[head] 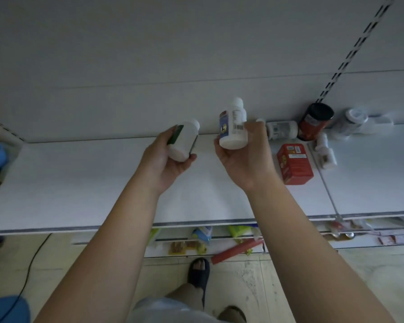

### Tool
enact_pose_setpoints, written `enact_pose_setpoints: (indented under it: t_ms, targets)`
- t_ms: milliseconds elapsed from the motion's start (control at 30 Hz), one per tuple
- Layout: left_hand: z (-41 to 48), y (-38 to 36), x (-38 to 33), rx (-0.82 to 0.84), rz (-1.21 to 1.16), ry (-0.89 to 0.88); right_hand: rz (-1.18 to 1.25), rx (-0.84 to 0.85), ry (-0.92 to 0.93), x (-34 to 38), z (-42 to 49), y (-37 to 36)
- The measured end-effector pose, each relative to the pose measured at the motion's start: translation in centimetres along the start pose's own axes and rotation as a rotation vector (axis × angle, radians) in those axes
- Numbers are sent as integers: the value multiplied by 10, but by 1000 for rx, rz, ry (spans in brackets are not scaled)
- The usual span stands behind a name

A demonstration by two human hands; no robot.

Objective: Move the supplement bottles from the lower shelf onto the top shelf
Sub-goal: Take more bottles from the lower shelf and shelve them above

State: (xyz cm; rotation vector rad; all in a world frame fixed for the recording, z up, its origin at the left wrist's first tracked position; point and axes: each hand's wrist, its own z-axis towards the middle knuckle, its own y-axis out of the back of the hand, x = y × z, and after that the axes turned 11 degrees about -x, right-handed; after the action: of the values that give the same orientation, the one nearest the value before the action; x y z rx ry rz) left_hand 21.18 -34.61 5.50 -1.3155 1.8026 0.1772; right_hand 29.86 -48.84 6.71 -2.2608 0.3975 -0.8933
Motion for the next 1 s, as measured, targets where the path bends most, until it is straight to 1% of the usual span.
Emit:
enact_pose_setpoints:
  t_ms: [100,167,267,333,467,567,633,700,767,867,1000]
  targets:
    - [-40,8,-4,100,-51,22,4,131,-82,8,-39,2]
    - [-69,6,-5,163,-54,-39,-98,176,-87,15,-66,1]
    - [-109,-4,-6,257,11,-174,-305,189,41,22,-105,-4]
    - [-133,-13,-8,280,40,-224,-354,179,124,26,-127,-7]
    - [-177,-28,-12,302,-7,-278,-362,180,252,39,-162,-9]
    - [-204,-34,-9,354,-9,-362,-384,235,363,47,-186,-9]
    - [-224,-39,-9,391,-7,-358,-427,261,418,52,-201,-9]
    - [-242,-44,-10,425,0,-361,-449,254,457,60,-217,-8]
    - [-257,-50,-10,451,25,-427,-434,230,486,71,-234,-6]
    - [-281,-66,-7,512,68,-559,-418,241,554,91,-259,-2]
    - [-312,-105,-5,587,125,-646,-400,284,685,124,-291,13]
